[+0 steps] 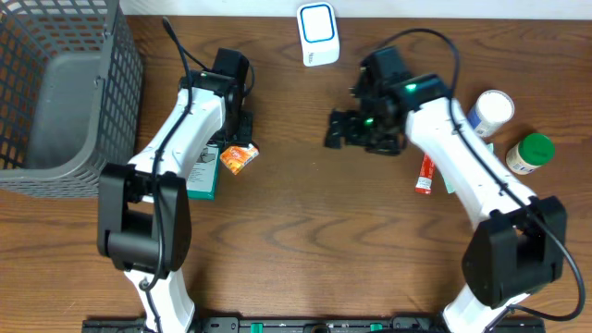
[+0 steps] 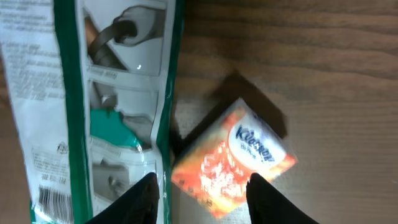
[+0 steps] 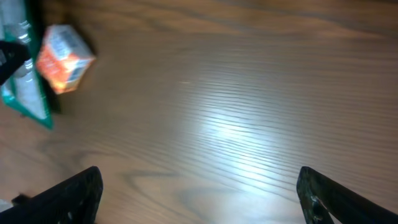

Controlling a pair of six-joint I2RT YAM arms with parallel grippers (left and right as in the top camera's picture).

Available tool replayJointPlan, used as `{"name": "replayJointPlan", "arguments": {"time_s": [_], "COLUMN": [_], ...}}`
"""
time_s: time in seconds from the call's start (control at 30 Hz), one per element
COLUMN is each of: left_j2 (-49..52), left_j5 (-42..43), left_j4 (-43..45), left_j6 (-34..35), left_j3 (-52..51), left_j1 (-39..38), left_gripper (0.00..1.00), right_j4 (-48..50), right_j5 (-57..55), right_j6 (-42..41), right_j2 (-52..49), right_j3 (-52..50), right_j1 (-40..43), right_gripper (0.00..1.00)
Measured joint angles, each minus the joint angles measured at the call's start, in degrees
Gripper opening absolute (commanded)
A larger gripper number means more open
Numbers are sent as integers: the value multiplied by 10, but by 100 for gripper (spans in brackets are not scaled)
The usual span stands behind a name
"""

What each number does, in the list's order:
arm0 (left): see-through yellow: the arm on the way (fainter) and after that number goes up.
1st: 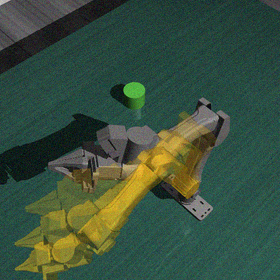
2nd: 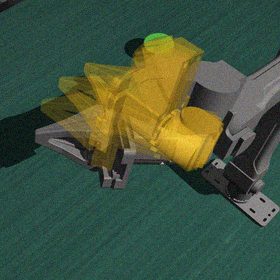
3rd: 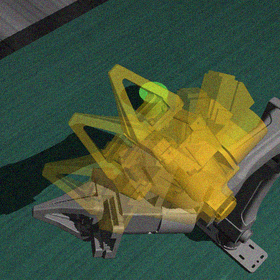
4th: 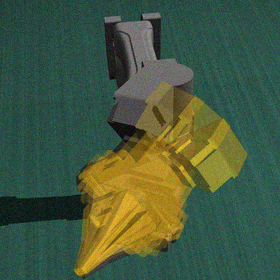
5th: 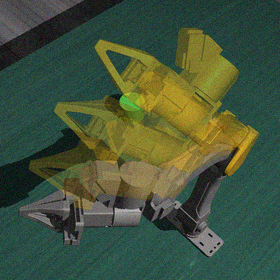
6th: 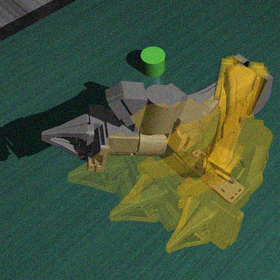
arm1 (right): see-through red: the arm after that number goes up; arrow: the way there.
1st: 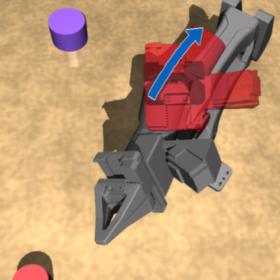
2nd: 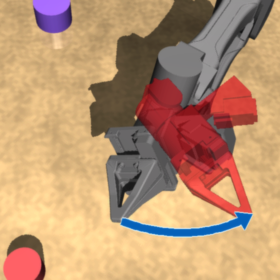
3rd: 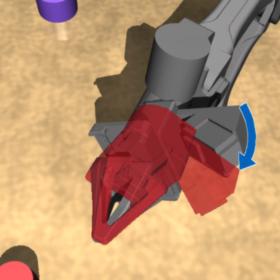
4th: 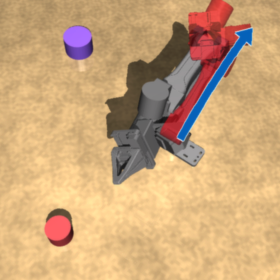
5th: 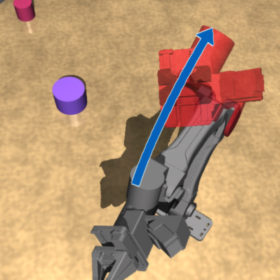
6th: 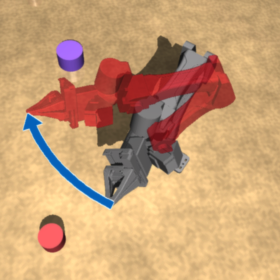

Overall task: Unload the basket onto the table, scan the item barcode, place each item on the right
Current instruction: 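Return the left gripper to the orange Kleenex pack and grasp it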

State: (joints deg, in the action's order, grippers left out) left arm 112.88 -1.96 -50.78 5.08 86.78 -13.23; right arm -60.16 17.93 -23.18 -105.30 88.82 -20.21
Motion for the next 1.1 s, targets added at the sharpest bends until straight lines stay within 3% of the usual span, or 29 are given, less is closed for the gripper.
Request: {"name": "replayJointPlan", "arguments": {"time_s": [0.33,0.67,0.73,0.9,1.1], "left_j2": [49,49,49,49,47], "left_j5": [80,281,307,333,301], "left_j4": [-5,3,5,17,22], "left_j6": [-22,-19,-14,-6,-11], "left_j3": [0,0,0,11,18], "left_j1": [0,0,0,4,42], "left_gripper": [54,54,58,58,58], "right_j4": [-66,-95,-101,-109,-116], "right_j5": [-9,-11,-12,-11,-11], "right_j6": [60,111,122,140,147], "right_j2": [0,0,0,0,0], "right_j3": [0,0,0,0,0], "right_j1": [158,273,282,294,294], "right_gripper": [99,99,99,99,99]}}
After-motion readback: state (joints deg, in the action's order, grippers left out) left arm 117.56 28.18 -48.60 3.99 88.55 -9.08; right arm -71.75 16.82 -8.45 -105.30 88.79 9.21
